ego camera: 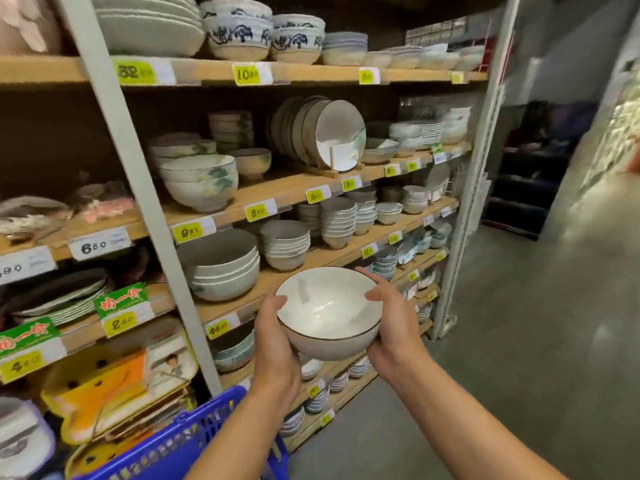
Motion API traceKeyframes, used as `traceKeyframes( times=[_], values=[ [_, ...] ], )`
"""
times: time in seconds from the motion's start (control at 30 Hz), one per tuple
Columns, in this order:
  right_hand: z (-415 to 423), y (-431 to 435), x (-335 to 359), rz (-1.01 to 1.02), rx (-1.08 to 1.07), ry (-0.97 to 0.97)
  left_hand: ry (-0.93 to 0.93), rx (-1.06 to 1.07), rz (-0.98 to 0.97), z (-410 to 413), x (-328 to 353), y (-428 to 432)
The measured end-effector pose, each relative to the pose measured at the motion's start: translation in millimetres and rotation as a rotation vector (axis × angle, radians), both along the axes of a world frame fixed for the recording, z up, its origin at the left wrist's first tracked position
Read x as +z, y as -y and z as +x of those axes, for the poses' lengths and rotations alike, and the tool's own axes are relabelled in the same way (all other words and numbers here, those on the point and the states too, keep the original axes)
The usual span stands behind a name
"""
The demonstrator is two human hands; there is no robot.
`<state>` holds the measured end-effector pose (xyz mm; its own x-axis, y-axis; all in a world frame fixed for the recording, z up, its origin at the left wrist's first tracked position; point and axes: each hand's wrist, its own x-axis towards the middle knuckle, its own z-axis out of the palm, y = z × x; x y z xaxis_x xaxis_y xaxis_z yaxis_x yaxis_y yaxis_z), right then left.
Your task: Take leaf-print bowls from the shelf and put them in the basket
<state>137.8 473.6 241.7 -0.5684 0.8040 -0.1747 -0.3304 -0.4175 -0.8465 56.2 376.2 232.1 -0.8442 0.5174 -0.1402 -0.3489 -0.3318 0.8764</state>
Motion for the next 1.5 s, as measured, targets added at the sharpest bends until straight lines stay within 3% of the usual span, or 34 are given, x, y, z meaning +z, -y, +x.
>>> traceKeyframes(
  times=[0.3, 0.67, 1.2, 1.5],
  values=[
    [4, -102, 15, 0.003, -0.050, -0.025, -0.041, -0.039, 0.039, -4, 12, -111],
    [-91, -227, 38, 0.056, 0.003, 0.009, -0.015, 0.061, 0.159, -93, 26, -237],
    [-249, -326, 75, 0.041, 0.426, -0.113, -0.183, 0.454, 0.126, -203, 68, -299],
    [-331, -350, 96, 0.021, 0.695, -0.118, -0.265, 0.691, -0.009, -247, 93, -317]
  ],
)
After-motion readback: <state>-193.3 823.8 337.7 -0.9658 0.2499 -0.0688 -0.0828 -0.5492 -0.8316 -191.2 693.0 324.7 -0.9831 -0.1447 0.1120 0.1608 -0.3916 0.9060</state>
